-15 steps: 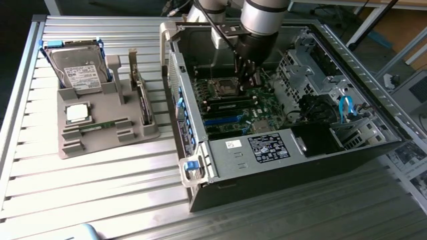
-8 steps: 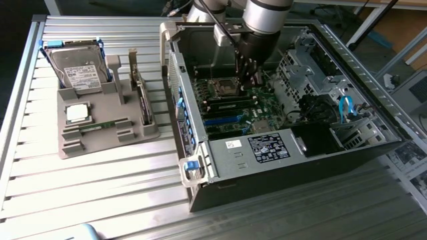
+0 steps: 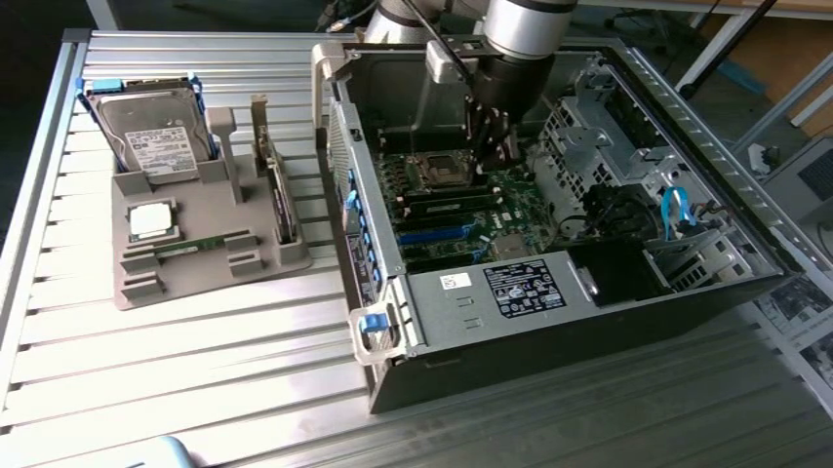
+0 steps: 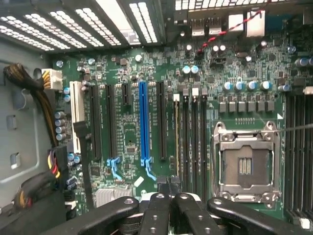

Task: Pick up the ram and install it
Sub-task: 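Press down the ram until it locks into place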

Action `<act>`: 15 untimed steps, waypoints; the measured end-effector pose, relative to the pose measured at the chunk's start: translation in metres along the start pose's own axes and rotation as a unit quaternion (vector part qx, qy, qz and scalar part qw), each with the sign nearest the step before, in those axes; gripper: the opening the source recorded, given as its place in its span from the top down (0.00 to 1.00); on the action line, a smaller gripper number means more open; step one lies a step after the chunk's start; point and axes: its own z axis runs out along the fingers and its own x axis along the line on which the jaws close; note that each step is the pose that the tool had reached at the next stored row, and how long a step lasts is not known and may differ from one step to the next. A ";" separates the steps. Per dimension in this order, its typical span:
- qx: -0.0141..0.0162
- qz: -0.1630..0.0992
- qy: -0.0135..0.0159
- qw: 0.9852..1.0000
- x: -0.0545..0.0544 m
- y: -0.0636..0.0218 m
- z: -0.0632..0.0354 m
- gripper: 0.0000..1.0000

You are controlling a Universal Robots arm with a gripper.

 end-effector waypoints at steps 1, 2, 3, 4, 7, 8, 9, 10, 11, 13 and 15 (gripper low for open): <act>0.000 0.000 0.002 1.000 0.000 -0.0017 -0.0005 0.89; -0.001 0.001 0.004 1.000 -0.001 -0.0035 -0.0008 0.89; -0.001 0.001 0.005 1.000 -0.001 -0.0052 -0.0012 0.89; -0.001 0.002 0.007 1.000 -0.001 -0.0070 -0.0015 0.89; -0.002 0.003 0.010 1.000 -0.003 -0.0130 -0.0024 0.89; -0.002 0.004 0.010 1.000 -0.003 -0.0145 -0.0025 0.89; -0.002 0.004 0.010 1.000 -0.004 -0.0155 -0.0025 0.89; -0.002 0.005 0.009 1.000 -0.004 -0.0160 -0.0025 0.89; -0.003 0.005 0.008 1.000 -0.004 -0.0170 -0.0025 0.89; -0.003 0.006 0.003 1.000 -0.004 -0.0182 -0.0026 0.89; -0.003 0.006 -0.001 1.000 -0.005 -0.0187 -0.0026 0.89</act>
